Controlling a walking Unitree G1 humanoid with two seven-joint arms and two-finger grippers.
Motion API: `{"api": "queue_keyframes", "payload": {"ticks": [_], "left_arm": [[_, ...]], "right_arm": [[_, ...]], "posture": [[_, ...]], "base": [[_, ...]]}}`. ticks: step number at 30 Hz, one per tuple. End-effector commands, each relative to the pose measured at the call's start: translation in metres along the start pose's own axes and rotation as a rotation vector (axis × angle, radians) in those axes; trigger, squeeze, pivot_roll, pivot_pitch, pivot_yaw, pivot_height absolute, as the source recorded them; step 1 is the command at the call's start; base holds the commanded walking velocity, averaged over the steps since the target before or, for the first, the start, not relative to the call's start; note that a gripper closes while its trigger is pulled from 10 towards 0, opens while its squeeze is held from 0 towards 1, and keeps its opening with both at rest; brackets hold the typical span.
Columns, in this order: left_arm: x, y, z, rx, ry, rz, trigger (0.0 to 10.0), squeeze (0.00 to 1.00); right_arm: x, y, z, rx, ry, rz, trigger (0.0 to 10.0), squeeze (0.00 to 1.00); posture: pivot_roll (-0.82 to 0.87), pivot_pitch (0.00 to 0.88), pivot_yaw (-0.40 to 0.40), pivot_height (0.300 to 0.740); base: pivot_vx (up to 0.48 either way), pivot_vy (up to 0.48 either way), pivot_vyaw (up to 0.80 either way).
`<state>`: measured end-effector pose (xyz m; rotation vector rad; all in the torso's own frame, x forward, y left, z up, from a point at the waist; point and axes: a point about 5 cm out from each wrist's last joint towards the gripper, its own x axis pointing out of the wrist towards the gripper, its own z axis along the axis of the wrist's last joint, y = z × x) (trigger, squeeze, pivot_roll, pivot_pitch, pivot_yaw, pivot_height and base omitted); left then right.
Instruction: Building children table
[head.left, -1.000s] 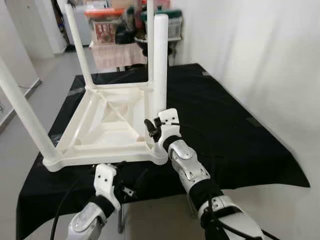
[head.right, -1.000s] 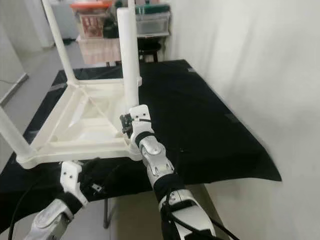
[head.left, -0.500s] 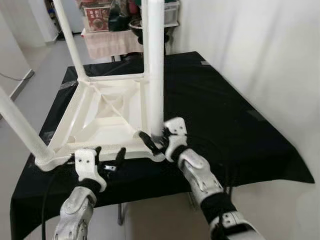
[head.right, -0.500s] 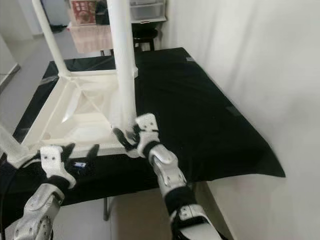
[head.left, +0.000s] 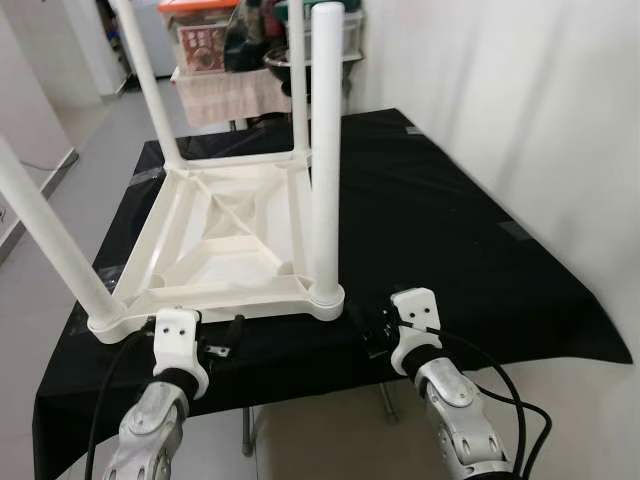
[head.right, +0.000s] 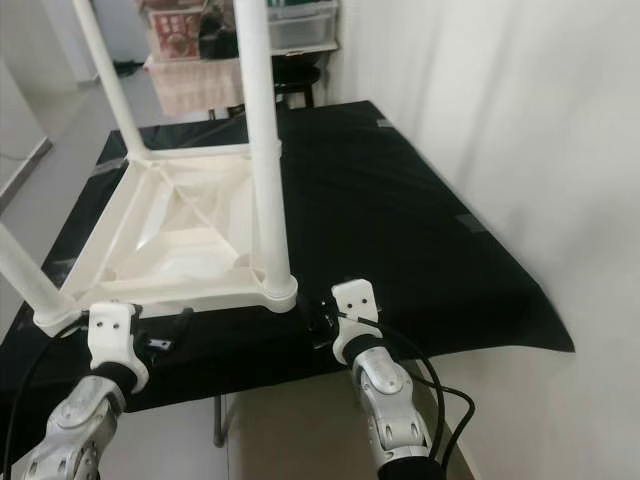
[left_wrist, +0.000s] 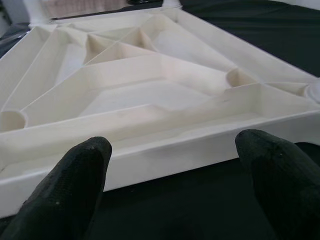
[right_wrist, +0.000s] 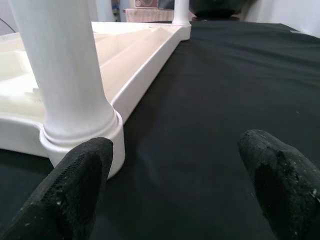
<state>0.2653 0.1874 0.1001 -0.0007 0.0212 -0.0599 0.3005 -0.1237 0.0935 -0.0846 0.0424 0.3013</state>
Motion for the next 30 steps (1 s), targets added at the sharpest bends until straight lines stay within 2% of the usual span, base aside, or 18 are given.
{"api": "queue_keyframes", "payload": {"ticks": [1, 2, 4, 5, 6, 8, 9, 12, 15, 19, 20, 21, 23, 24, 26, 27, 30], "left_arm": [[-0.002, 0.005, 0.001, 0.023, 0.001, 0.016, 10.0, 0.00], [-0.002, 0.005, 0.001, 0.025, 0.000, 0.018, 10.0, 0.00], [-0.002, 0.005, 0.001, 0.025, 0.000, 0.018, 10.0, 0.00], [-0.004, 0.003, 0.002, 0.024, -0.001, 0.005, 10.0, 0.00], [-0.004, 0.003, 0.002, 0.024, -0.001, 0.005, 10.0, 0.00], [-0.006, -0.001, 0.002, 0.026, -0.001, -0.017, 10.0, 0.00], [-0.006, -0.001, 0.002, 0.026, -0.001, -0.017, 10.0, 0.00], [-0.009, -0.004, 0.002, 0.029, 0.002, -0.034, 10.0, 0.00], [-0.011, -0.006, 0.002, 0.031, 0.007, -0.042, 10.0, 0.00], [-0.015, -0.010, 0.001, 0.034, 0.012, -0.061, 10.0, 0.00], [-0.018, -0.012, 0.001, 0.031, 0.017, -0.075, 10.0, 0.00], [-0.018, -0.012, 0.001, 0.031, 0.017, -0.075, 10.0, 0.00], [-0.022, -0.013, 0.000, 0.025, 0.024, -0.085, 10.0, 0.00], [-0.024, -0.015, -0.003, 0.024, 0.037, -0.103, 10.0, 0.00], [-0.028, -0.019, -0.006, 0.021, 0.054, -0.134, 10.0, 0.00], [-0.029, -0.021, -0.007, 0.019, 0.060, -0.153, 10.0, 0.00], [-0.029, -0.024, -0.007, 0.022, 0.057, -0.175, 10.0, 0.00]], "right_arm": [[0.006, 0.003, 0.006, -0.004, -0.010, 0.004, 10.0, 0.00], [0.012, 0.002, 0.009, -0.008, -0.015, -0.007, 10.0, 0.00], [0.012, 0.002, 0.009, -0.008, -0.015, -0.007, 10.0, 0.00], [0.029, -0.001, 0.019, -0.011, -0.022, -0.042, 10.0, 0.00], [0.029, -0.001, 0.019, -0.011, -0.022, -0.042, 10.0, 0.00], [0.043, -0.003, 0.027, -0.001, -0.010, -0.060, 10.0, 0.00], [0.043, -0.003, 0.027, -0.001, -0.010, -0.060, 10.0, 0.00], [0.062, -0.003, 0.037, 0.002, 0.011, -0.060, 10.0, 0.00], [0.071, -0.002, 0.042, -0.003, 0.023, -0.050, 10.0, 0.00], [0.074, -0.004, 0.042, -0.073, 0.070, 0.022, 10.0, 0.00], [0.072, -0.012, 0.040, -0.105, 0.096, 0.056, 10.0, 0.00], [0.072, -0.012, 0.040, -0.105, 0.096, 0.056, 10.0, 0.00], [0.068, -0.029, 0.035, -0.123, 0.128, 0.040, 10.0, 0.00], [0.060, -0.051, 0.029, -0.142, 0.170, -0.006, 10.0, 0.00], [0.046, -0.081, 0.021, -0.178, 0.235, -0.061, 10.0, 0.00], [0.040, -0.091, 0.017, -0.195, 0.265, -0.064, 10.0, 0.00], [0.032, -0.098, 0.011, -0.218, 0.314, -0.024, 10.0, 0.00]], "posture": [[-0.04, 0.000, 0.047, 0.740], [-0.04, 0.000, 0.042, 0.740], [-0.04, 0.000, 0.042, 0.740], [-0.02, 0.000, 0.037, 0.740], [-0.02, 0.000, 0.037, 0.740], [-0.02, 0.000, 0.029, 0.740], [-0.02, 0.000, 0.029, 0.740], [0.01, 0.000, 0.017, 0.740], [0.03, 0.000, 0.008, 0.740], [0.04, 0.000, -0.008, 0.740], [0.04, 0.000, -0.009, 0.740], [0.04, 0.000, -0.009, 0.740], [0.04, 0.000, -0.009, 0.740], [0.03, 0.000, -0.006, 0.740], [0.01, 0.000, -0.006, 0.740], [0.01, 0.000, -0.006, 0.740], [0.01, 0.000, -0.003, 0.740]], "base": [[0.000, 0.000, 0.00], [0.000, 0.000, 0.00], [0.000, 0.000, 0.00], [0.000, 0.000, 0.00], [0.000, 0.000, 0.00], [0.000, 0.000, 0.00], [0.000, 0.000, 0.00], [0.000, 0.000, 0.00], [0.000, 0.000, 0.00], [0.000, 0.000, 0.00], [0.000, 0.000, 0.00], [0.000, 0.000, 0.00], [0.000, 0.000, 0.00], [0.000, 0.000, 0.00], [0.000, 0.000, 0.00], [0.000, 0.000, 0.00], [0.000, 0.000, 0.00]]}}
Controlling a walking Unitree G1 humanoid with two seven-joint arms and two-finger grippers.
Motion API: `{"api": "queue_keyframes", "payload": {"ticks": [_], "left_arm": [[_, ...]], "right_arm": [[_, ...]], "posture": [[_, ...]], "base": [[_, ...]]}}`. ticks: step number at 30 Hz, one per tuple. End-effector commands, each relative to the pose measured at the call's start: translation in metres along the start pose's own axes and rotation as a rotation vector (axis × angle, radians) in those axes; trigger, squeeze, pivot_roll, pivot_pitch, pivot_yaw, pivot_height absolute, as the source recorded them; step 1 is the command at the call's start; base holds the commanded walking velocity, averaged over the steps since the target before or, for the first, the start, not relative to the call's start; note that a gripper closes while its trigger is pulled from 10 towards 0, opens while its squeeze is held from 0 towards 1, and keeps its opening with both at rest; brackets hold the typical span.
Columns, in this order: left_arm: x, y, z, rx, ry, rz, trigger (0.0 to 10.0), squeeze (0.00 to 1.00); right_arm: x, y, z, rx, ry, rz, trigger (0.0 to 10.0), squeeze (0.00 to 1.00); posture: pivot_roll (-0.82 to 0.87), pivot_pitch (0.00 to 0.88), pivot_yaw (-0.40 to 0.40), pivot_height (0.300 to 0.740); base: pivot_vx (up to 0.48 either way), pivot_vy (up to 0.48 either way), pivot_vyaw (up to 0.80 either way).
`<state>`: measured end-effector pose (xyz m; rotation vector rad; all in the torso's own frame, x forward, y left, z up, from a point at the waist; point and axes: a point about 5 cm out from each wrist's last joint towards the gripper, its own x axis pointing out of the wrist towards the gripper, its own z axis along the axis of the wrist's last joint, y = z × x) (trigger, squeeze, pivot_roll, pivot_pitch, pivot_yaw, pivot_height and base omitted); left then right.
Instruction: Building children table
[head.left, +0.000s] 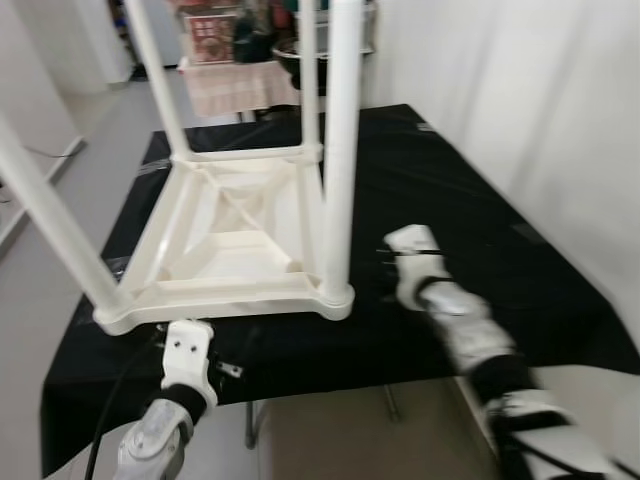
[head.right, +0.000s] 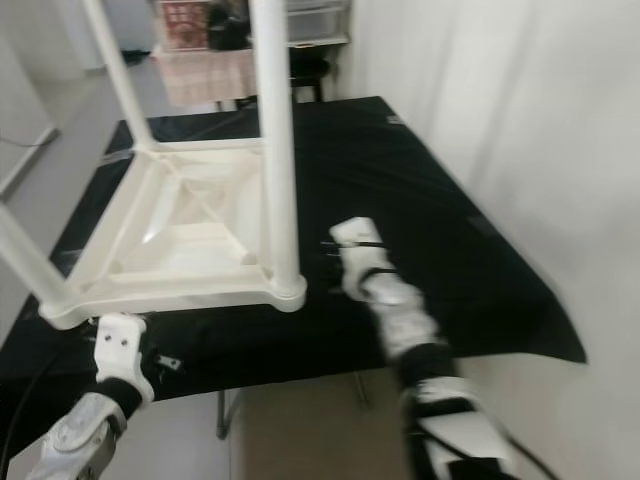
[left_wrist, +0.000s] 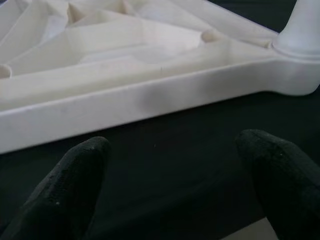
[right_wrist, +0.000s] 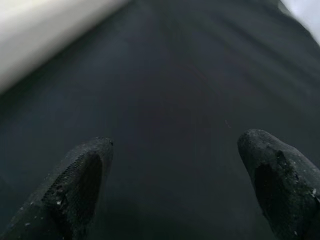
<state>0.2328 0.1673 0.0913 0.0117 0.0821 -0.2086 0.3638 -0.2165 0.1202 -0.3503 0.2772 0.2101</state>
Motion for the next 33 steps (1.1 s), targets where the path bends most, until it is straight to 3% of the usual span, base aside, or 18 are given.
{"api": "queue_keyframes", "payload": {"ticks": [1, 6, 7, 9, 11, 12, 14, 17, 22, 24, 25, 33], "left_arm": [[0.002, -0.002, 0.003, 0.014, -0.008, -0.032, 10.0, 0.00], [0.000, -0.004, 0.004, 0.018, -0.012, -0.056, 10.0, 0.00], [-0.001, -0.005, 0.004, 0.020, -0.012, -0.067, 10.0, 0.00], [-0.001, -0.005, 0.004, 0.021, -0.011, -0.070, 10.0, 0.00], [-0.002, -0.005, 0.004, 0.019, -0.007, -0.073, 10.0, 0.00], [-0.002, -0.005, 0.004, 0.019, -0.007, -0.073, 10.0, 0.00], [-0.002, -0.005, 0.004, 0.018, -0.003, -0.075, 10.0, 0.00], [-0.002, -0.005, 0.004, 0.017, -0.002, -0.074, 10.0, 0.00], [-0.002, -0.004, 0.004, 0.014, -0.003, -0.071, 10.0, 0.00], [-0.001, -0.004, 0.004, 0.014, -0.003, -0.070, 10.0, 0.00], [-0.001, -0.004, 0.004, 0.014, -0.003, -0.070, 10.0, 0.00], [-0.001, -0.005, 0.004, 0.010, -0.004, -0.072, 10.0, 0.00]], "right_arm": [[-0.001, 0.013, -0.009, -0.015, 0.049, 0.087, 10.0, 0.00], [-0.009, 0.018, -0.017, -0.050, 0.087, 0.202, 10.0, 0.00], [-0.016, 0.039, -0.016, -0.062, 0.065, 0.384, 10.0, 0.00], [-0.018, 0.045, -0.016, -0.063, 0.059, 0.433, 10.0, 0.00], [-0.021, 0.068, -0.005, -0.018, -0.010, 0.555, 10.0, 0.00], [-0.021, 0.068, -0.005, -0.018, -0.010, 0.555, 10.0, 0.00], [-0.024, 0.090, 0.009, 0.033, -0.079, 0.670, 10.0, 0.00], [-0.026, 0.101, 0.015, 0.045, -0.103, 0.728, 10.0, 0.00], [-0.024, 0.108, 0.022, 0.055, -0.106, 0.715, 10.0, 0.00], [-0.019, 0.110, 0.023, 0.067, -0.096, 0.669, 10.0, 0.00], [-0.010, 0.111, 0.022, 0.077, -0.057, 0.555, 10.0, 0.00], [0.001, 0.099, 0.024, 0.048, -0.031, 0.380, 10.0, 0.00]], "posture": [[0.01, 0.000, -0.003, 0.740], [0.00, 0.000, 0.007, 0.740], [0.00, 0.000, 0.014, 0.740], [0.00, 0.000, 0.014, 0.740], [0.00, 0.000, 0.019, 0.740], [0.00, 0.000, 0.019, 0.740], [0.00, 0.000, 0.019, 0.740], [0.01, 0.000, 0.020, 0.740], [0.01, 0.000, 0.017, 0.740], [0.01, 0.000, 0.017, 0.740], [0.01, 0.000, 0.019, 0.740], [0.00, 0.000, 0.023, 0.740]], "base": [[0.000, 0.000, 0.00], [0.000, 0.000, 0.00], [0.000, 0.000, 0.00], [0.000, 0.000, 0.00], [0.000, 0.000, 0.00], [0.000, 0.000, 0.00], [0.000, 0.000, 0.00], [0.000, 0.000, 0.00], [0.000, 0.000, 0.00], [0.000, 0.000, 0.00], [0.000, 0.000, 0.00], [0.000, 0.000, 0.00]]}}
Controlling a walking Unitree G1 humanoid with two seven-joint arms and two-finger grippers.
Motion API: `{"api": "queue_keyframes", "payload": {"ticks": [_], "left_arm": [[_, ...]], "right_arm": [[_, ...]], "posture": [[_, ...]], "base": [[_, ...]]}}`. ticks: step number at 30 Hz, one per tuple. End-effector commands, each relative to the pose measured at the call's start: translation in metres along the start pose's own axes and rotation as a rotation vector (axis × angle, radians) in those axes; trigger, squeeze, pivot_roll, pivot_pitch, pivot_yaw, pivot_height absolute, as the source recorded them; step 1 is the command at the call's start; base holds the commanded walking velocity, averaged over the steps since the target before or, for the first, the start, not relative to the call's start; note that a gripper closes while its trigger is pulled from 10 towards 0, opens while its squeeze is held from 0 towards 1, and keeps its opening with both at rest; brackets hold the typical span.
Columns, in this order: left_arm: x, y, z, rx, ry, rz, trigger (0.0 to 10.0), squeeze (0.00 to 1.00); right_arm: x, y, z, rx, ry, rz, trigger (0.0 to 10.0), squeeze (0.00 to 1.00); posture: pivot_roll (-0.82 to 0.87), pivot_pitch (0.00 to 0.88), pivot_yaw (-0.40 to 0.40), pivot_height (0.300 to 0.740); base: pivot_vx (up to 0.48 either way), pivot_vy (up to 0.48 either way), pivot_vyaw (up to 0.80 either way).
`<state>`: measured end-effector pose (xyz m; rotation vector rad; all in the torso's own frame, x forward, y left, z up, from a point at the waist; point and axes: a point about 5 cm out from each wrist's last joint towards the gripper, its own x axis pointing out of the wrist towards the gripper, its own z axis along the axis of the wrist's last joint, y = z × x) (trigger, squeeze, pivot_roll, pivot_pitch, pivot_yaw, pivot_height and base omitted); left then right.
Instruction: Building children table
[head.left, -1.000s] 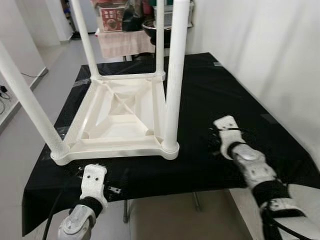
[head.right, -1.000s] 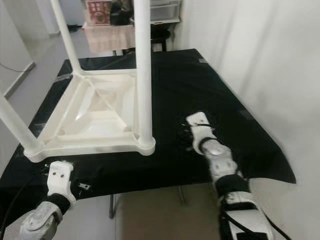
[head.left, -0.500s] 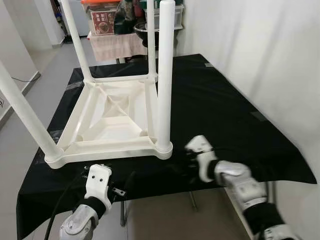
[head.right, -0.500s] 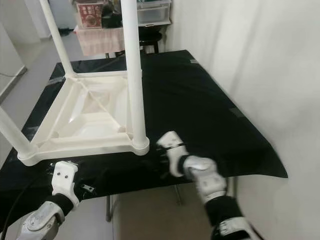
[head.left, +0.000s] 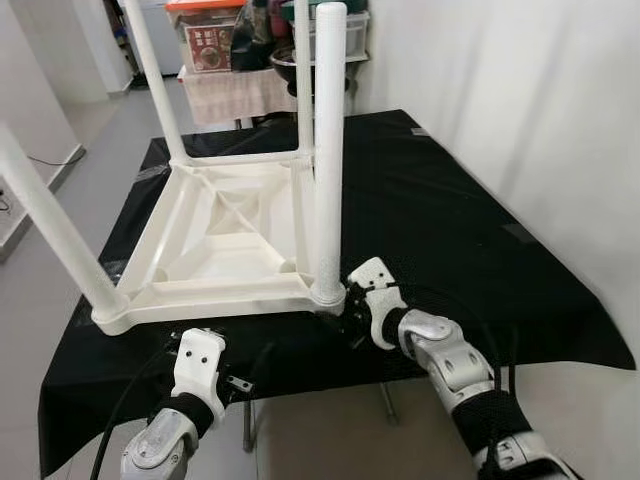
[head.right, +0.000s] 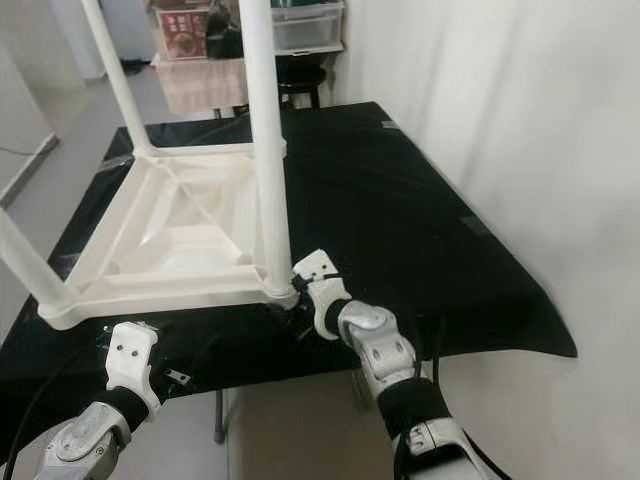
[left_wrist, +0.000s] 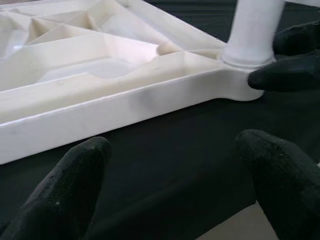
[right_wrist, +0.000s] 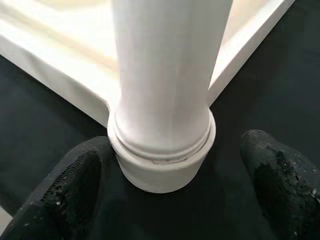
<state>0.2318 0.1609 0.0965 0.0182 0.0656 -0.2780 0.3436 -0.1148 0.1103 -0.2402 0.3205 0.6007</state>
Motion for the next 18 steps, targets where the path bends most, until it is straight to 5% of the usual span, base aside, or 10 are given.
{"api": "queue_keyframes", "payload": {"ticks": [1, 18], "left_arm": [[0.000, 0.001, -0.001, -0.002, 0.012, -0.004, 10.0, 0.00], [0.001, 0.000, 0.000, 0.003, 0.010, -0.004, 10.0, 0.00]], "right_arm": [[0.001, -0.004, 0.004, -0.005, -0.010, -0.033, 10.0, 0.00], [0.022, -0.010, 0.034, -0.049, -0.079, -0.195, 10.0, 0.00]], "posture": [[0.00, 0.000, 0.023, 0.740], [0.01, 0.000, 0.015, 0.740]], "base": [[0.000, 0.000, 0.00], [0.000, 0.000, 0.00]]}}
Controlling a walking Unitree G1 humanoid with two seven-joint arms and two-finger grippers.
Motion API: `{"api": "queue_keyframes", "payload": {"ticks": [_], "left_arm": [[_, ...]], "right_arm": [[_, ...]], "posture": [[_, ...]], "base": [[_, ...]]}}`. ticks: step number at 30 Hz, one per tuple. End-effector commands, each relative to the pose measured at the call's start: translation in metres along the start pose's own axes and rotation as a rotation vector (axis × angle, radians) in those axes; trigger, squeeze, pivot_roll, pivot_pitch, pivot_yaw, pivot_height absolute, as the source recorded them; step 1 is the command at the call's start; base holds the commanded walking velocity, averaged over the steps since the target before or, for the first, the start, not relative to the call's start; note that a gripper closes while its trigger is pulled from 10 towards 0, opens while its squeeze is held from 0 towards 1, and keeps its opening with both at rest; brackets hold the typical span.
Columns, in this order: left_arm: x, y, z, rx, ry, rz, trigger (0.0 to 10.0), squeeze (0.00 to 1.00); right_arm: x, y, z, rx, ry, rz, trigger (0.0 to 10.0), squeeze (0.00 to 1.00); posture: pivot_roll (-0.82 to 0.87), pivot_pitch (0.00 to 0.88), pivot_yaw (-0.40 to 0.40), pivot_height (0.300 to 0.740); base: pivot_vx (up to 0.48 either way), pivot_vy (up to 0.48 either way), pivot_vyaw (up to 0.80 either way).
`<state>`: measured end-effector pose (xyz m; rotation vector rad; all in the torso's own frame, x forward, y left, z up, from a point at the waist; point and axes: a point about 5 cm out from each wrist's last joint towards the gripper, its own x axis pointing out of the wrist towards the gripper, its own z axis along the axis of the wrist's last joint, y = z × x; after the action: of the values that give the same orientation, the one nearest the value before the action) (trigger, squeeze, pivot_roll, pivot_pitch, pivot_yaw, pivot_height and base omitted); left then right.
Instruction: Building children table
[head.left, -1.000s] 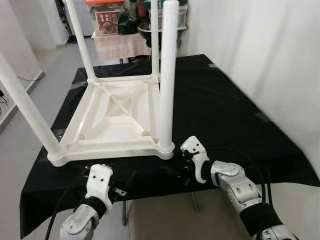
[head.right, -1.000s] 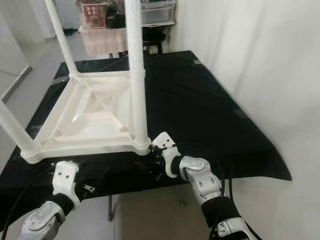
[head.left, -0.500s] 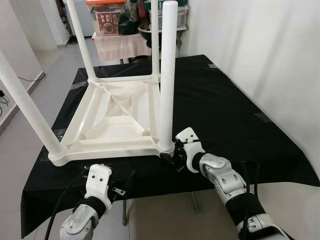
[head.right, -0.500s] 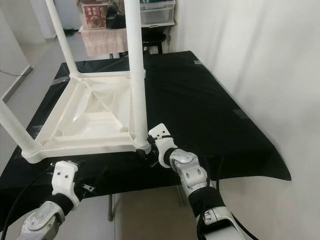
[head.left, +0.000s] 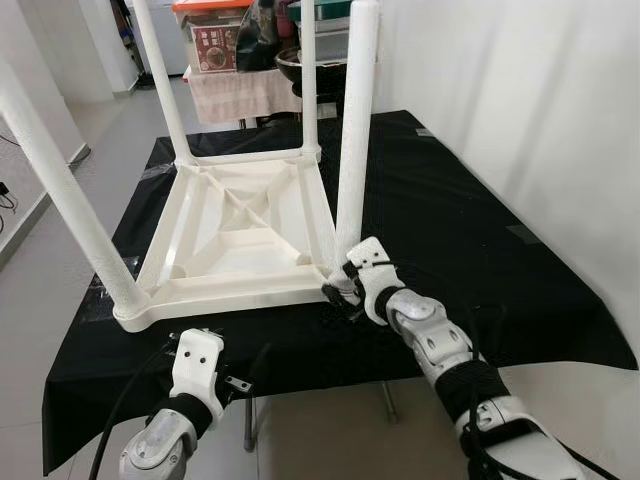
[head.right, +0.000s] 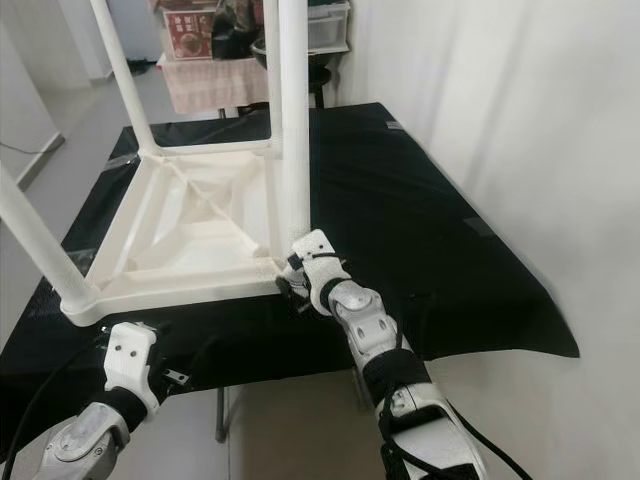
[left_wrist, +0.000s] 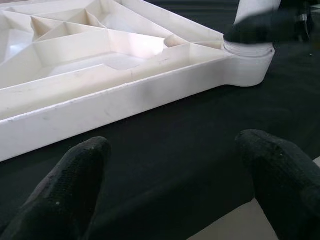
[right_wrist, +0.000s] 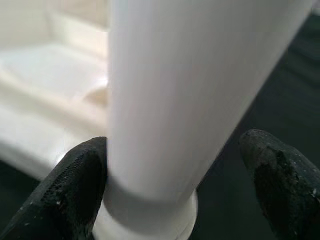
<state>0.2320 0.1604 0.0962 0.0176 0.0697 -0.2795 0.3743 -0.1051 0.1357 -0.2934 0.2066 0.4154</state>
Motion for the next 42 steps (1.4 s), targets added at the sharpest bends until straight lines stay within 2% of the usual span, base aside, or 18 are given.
{"api": "queue_keyframes", "payload": {"ticks": [1, 6, 7, 10, 12, 13, 16, 18, 20, 23, 25, 33, 35, 37, 39, 42], "left_arm": [[0.001, 0.001, 0.000, 0.006, 0.006, -0.002, 10.0, 0.00], [0.001, 0.001, 0.000, 0.009, 0.005, 0.002, 10.0, 0.00], [0.001, 0.002, 0.001, 0.010, 0.005, 0.008, 10.0, 0.00], [0.001, 0.004, 0.002, 0.014, 0.001, 0.018, 10.0, 0.00], [0.002, 0.009, 0.005, 0.021, -0.013, 0.050, 10.0, 0.00], [0.002, 0.009, 0.005, 0.021, -0.013, 0.050, 10.0, 0.00], [0.002, 0.015, 0.007, 0.041, -0.017, 0.064, 10.0, 0.00], [0.002, 0.016, 0.007, 0.040, -0.017, 0.065, 10.0, 0.00], [-0.001, 0.020, 0.006, 0.041, -0.016, 0.099, 10.0, 0.00], [-0.002, 0.021, 0.006, 0.042, -0.014, 0.115, 10.0, 0.00], [-0.007, 0.028, 0.003, 0.013, -0.007, 0.187, 10.0, 0.00], [-0.011, 0.032, 0.001, -0.002, 0.002, 0.228, 10.0, 0.00], [-0.015, 0.029, -0.003, 0.015, 0.021, 0.220, 10.0, 0.00], [-0.015, 0.029, -0.003, 0.015, 0.021, 0.220, 10.0, 0.00], [-0.014, 0.026, -0.003, 0.043, 0.009, 0.216, 10.0, 0.00], [-0.011, 0.025, 0.000, 0.065, -0.008, 0.219, 10.0, 0.00]], "right_arm": [[0.001, 0.010, 0.001, 0.019, -0.015, 0.051, 10.0, 0.00], [-0.003, 0.020, 0.000, 0.052, -0.043, 0.148, 10.0, 0.00], [-0.008, 0.023, -0.004, 0.070, -0.056, 0.192, 10.0, 0.00], [-0.015, 0.020, -0.012, 0.080, -0.053, 0.197, 10.0, 0.00], [-0.030, 0.006, -0.028, 0.102, -0.048, 0.123, 10.0, 0.00], [-0.030, 0.006, -0.028, 0.102, -0.048, 0.123, 10.0, 0.00], [-0.049, -0.007, -0.035, 0.130, -0.108, 0.008, 10.0, 0.00], [-0.052, -0.008, -0.036, 0.144, -0.123, -0.005, 10.0, 0.00], [-0.062, 0.001, -0.040, 0.163, -0.146, 0.016, 10.0, 0.00], [-0.066, 0.005, -0.042, 0.171, -0.153, 0.019, 10.0, 0.00], [-0.077, 0.011, -0.048, 0.195, -0.170, -0.066, 10.0, 0.00], [-0.083, 0.006, -0.053, 0.192, -0.136, -0.149, 10.0, 0.00], [-0.084, -0.009, -0.061, 0.196, -0.091, -0.248, 10.0, 0.00], [-0.084, -0.009, -0.061, 0.196, -0.091, -0.248, 10.0, 0.00], [-0.086, -0.015, -0.065, 0.240, -0.064, -0.307, 10.0, 0.00], [-0.085, -0.016, -0.066, 0.249, -0.048, -0.336, 10.0, 0.00]], "posture": [[0.01, 0.000, 0.014, 0.740], [0.01, 0.000, 0.017, 0.740], [0.01, 0.000, 0.018, 0.740], [0.00, 0.000, 0.019, 0.740], [-0.01, 0.000, 0.025, 0.740], [-0.01, 0.000, 0.025, 0.740], [-0.03, 0.000, 0.040, 0.740], [-0.03, 0.000, 0.040, 0.740], [-0.04, 0.000, 0.043, 0.740], [-0.05, 0.000, 0.042, 0.740], [-0.04, 0.000, 0.037, 0.740], [-0.04, 0.000, 0.028, 0.740], [-0.03, 0.000, 0.017, 0.740], [-0.03, 0.000, 0.017, 0.740], [-0.03, 0.000, 0.015, 0.740], [-0.03, 0.000, 0.013, 0.740]], "base": [[0.000, 0.000, 0.00], [0.000, 0.000, 0.00], [0.000, 0.000, 0.00], [0.000, 0.000, 0.00], [0.000, 0.000, 0.00], [0.000, 0.000, 0.00], [0.000, 0.000, 0.00], [0.000, 0.000, 0.00], [0.000, 0.000, 0.00], [0.000, 0.000, 0.00], [0.000, 0.000, 0.00], [0.000, 0.000, 0.00], [0.000, 0.480, 0.00], [0.000, 0.480, 0.00], [0.000, 0.240, 0.00], [0.000, 0.000, 0.00]]}}
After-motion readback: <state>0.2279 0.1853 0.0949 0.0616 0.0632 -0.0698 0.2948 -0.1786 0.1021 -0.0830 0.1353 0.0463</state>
